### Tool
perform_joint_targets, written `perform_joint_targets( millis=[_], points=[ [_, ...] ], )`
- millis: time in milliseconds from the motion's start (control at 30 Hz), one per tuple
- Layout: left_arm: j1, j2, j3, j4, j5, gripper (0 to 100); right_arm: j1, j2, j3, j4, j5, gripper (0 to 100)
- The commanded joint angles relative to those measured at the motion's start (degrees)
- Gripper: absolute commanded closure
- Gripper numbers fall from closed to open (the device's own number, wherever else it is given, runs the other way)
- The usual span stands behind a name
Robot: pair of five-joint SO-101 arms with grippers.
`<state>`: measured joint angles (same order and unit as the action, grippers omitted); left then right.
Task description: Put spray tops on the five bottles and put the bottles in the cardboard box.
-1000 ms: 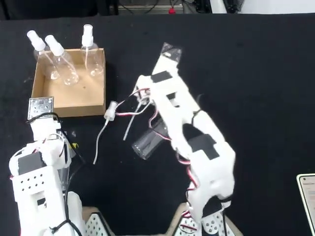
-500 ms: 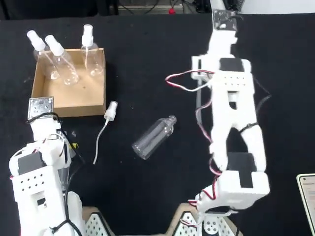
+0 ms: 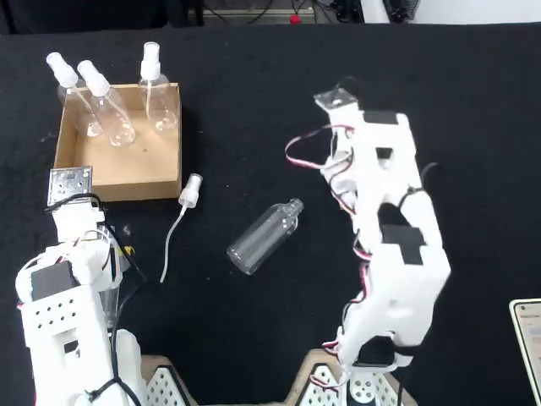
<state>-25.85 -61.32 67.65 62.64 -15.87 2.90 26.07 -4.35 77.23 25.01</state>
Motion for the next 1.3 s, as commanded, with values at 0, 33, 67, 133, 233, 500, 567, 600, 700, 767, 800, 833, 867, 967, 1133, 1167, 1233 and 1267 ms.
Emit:
perform_joint_targets(
  millis=[0,33,67,133,233,500,567,600,700,767,800,833,867,967,1133,1167,1233,1267],
  points=[
    [0.3,-1.0,-1.0,-0.5,0.2,97,-1.1,1.7,-13.5,10.4,0.2,79.0],
    [0.3,-1.0,-1.0,-0.5,0.2,97,-1.1,2.8,-16.3,12.8,0.2,79.0],
    [0.3,-1.0,-1.0,-0.5,0.2,97,-1.0,4.1,-18.7,14.8,0.2,79.0],
    [0.3,-1.0,-1.0,-0.5,0.2,97,-0.9,7.1,-21.9,17.4,0.2,79.0],
    [0.3,-1.0,-1.0,-0.5,0.1,97,-0.9,12.3,-25.0,17.9,0.2,79.0],
    [0.3,-1.0,-1.0,-0.5,0.1,97,-0.9,17.5,-30.5,18.4,-0.8,86.1],
    [0.2,-1.0,-1.0,-0.5,0.1,97,-0.9,17.5,-29.3,18.4,-0.6,88.7],
    [0.2,-1.0,-1.0,-0.5,0.1,97,-1.0,17.5,-28.4,18.4,-0.5,88.9],
    [0.2,-1.0,-1.0,-0.5,0.1,97,-1.2,17.5,-25.9,18.2,-0.4,86.7],
    [0.2,-1.0,-1.0,-0.5,0.1,97,-1.2,17.5,-24.8,17.9,0.4,84.8],
    [0.2,-1.0,-1.0,-0.5,0.1,97,-1.2,17.5,-24.7,17.8,0.4,83.6],
    [0.2,-1.0,-0.9,-0.5,0.1,97,-1.2,17.5,-24.7,17.8,0.3,82.2],
    [0.2,-1.0,-0.9,-0.5,0.1,97,-1.2,17.5,-24.6,17.8,0.3,80.9],
    [0.2,-1.0,-0.9,-0.5,0.1,97,-1.2,17.5,-24.6,17.8,0.2,79.4],
    [0.2,-1.0,-0.9,-0.5,0.1,97,-1.2,17.9,-24.4,17.8,0.3,82.6],
    [0.2,-1.0,-0.9,-0.5,0.1,97,-1.1,18.5,-24.2,17.8,0.3,82.8],
    [0.2,-1.0,-0.9,-0.5,0.1,97,-1.1,20.1,-24.0,17.8,0.3,82.8],
    [0.2,-1.0,-0.9,-0.5,0.1,97,-0.9,21.1,-24.2,17.8,0.3,82.8]
  ],
)
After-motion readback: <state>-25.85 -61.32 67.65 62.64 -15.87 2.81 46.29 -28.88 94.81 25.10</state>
